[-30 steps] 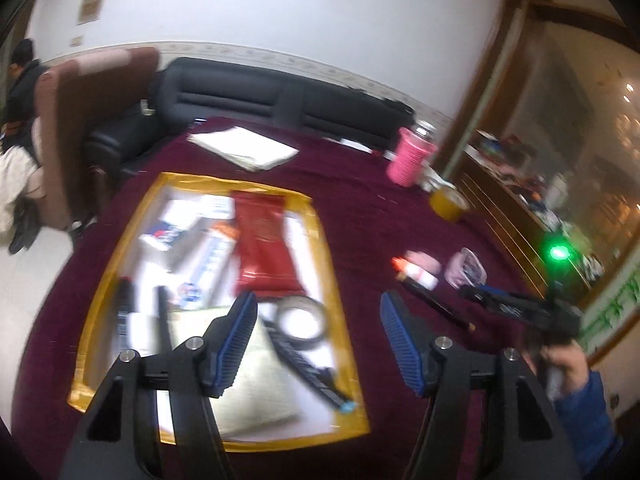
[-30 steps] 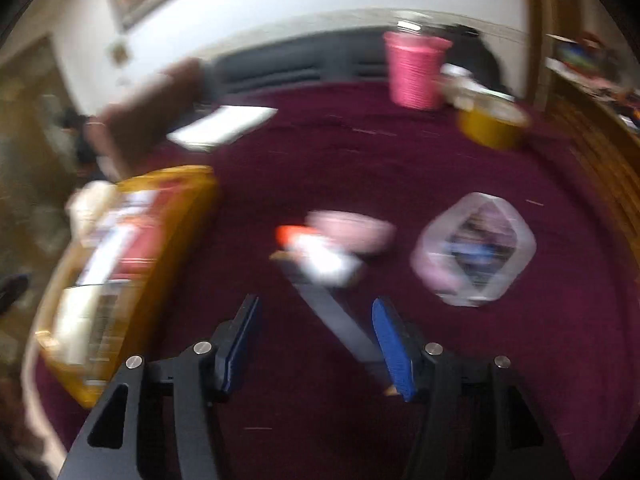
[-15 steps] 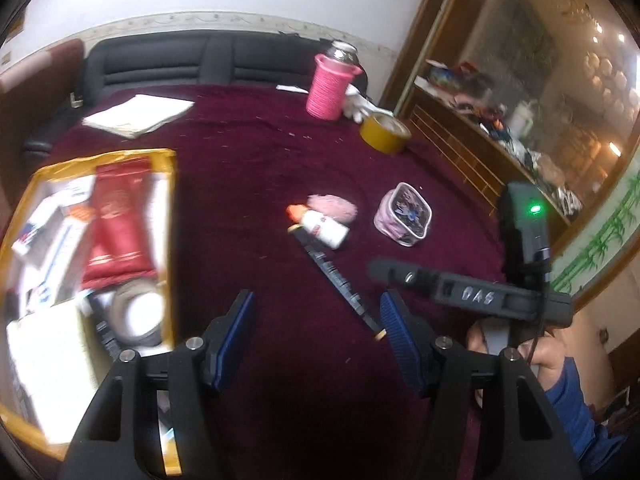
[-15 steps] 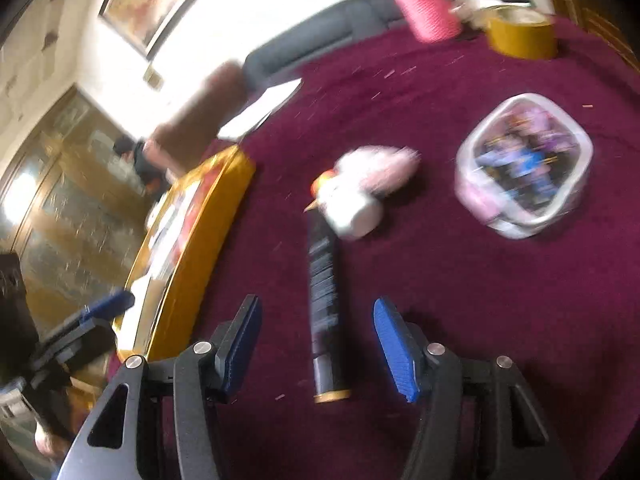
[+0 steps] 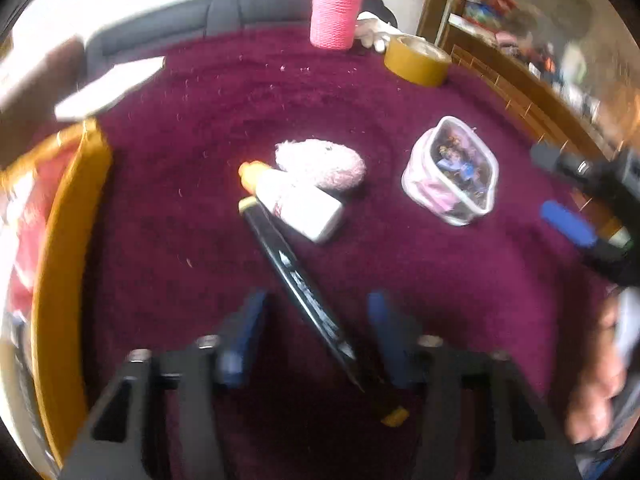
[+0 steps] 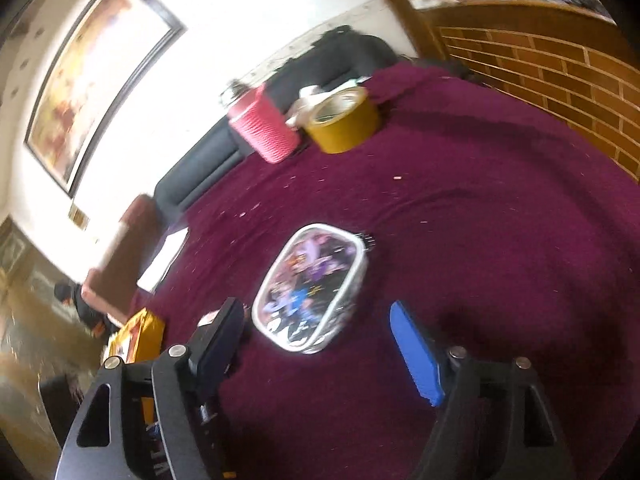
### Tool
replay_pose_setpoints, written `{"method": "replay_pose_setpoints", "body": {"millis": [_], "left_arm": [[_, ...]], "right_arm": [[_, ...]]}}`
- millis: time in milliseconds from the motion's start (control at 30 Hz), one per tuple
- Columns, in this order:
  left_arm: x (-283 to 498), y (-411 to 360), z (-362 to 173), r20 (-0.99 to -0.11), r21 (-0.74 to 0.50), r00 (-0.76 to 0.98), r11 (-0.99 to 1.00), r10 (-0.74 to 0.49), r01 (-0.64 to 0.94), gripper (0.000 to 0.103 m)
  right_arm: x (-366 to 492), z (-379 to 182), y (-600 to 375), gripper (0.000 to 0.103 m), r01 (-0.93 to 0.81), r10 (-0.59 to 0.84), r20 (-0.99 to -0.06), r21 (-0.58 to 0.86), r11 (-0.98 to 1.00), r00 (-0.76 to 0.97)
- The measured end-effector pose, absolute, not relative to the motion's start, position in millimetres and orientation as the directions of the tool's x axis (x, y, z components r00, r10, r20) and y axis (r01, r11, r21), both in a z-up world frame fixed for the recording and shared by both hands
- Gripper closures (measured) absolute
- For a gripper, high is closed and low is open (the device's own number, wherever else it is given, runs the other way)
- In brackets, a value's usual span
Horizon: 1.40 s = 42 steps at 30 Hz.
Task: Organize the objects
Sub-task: 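Grasp the black marker with the left gripper while the right grasps the clear fairy pouch, then carry the held marker and fairy pouch over the tray with both tools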
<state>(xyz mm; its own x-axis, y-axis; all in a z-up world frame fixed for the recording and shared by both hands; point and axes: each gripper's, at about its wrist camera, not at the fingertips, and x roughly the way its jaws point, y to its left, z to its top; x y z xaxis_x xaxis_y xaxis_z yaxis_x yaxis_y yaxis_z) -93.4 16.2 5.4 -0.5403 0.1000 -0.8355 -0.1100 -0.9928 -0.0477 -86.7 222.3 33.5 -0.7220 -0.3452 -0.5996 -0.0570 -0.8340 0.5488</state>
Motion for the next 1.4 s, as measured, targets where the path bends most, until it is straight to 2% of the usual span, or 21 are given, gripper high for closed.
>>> {"method": "replay_pose_setpoints", "body": {"millis": [33,133,233,333,500,767,833,900,1067,1200,1400], "left_arm": [[-92.6,13.2,5.1,-0.829,-0.033,-0.552,-0.993,0.089,-0.111,0.078],[-89.4,-4.4,5.2,-0.825,-0.068,-0.552,-0.99,0.125,-0.122,0.089],[-84.5,-23.4,4.9,-0.805,-0.04,-0.584,-0.992,0.103,-0.119,0.089],[-86.6,-30.4,5.7,-0.794,-0.081,-0.592,-0.989,0.137,-0.12,0.089],[-85.7,-33.5,5.4,-0.789,-0.104,-0.593,-0.986,0.163,-0.132,0.089],[-84.9,-37.5,5.5,-0.785,-0.136,-0.59,-0.981,0.192,-0.139,0.089],[-85.4,-37.4,5.7,-0.785,-0.134,-0.589,-0.981,0.191,-0.14,0.089],[-85.3,-35.9,5.9,-0.786,-0.122,-0.59,-0.982,0.184,-0.143,0.089],[-83.6,-37.7,6.0,-0.777,-0.155,-0.59,-0.975,0.218,-0.157,0.089],[-76.1,-34.1,13.8,-0.747,-0.137,-0.63,-0.976,0.212,-0.167,0.089],[-69.5,-34.9,22.0,-0.712,-0.141,-0.67,-0.977,0.211,-0.158,0.089]], "right_arm": [[-88.9,30.5,224.3,0.02,-0.074,-0.34,-0.606,0.553,-0.83,-0.72],[-93.6,25.2,226.1,0.017,-0.107,-0.331,-0.626,0.556,-0.824,-0.706],[-99.2,15.3,222.7,0.014,-0.136,-0.334,-0.659,0.555,-0.82,-0.674],[-105.2,15.0,214.4,0.01,-0.187,-0.317,-0.703,0.54,-0.821,-0.637],[-126.2,31.9,179.3,0.008,-0.218,-0.155,-0.773,0.355,-0.909,-0.615],[-174.3,27.8,133.6,0.004,-0.312,0.02,-0.852,0.17,-0.935,-0.523],[-184.3,21.7,124.6,0.006,-0.324,0.11,-0.86,0.067,-0.944,-0.498],[-183.0,17.4,125.9,0.019,-0.33,0.144,-0.856,0.032,-0.943,-0.497],[-158.7,23.5,147.5,0.023,-0.268,0.019,-0.828,0.159,-0.95,-0.56],[-115.8,36.2,163.6,0.023,-0.182,-0.098,-0.726,0.298,-0.937,-0.681],[-101.4,39.7,160.9,0.023,-0.066,-0.215,-0.66,0.374,-0.925,-0.72]]}}
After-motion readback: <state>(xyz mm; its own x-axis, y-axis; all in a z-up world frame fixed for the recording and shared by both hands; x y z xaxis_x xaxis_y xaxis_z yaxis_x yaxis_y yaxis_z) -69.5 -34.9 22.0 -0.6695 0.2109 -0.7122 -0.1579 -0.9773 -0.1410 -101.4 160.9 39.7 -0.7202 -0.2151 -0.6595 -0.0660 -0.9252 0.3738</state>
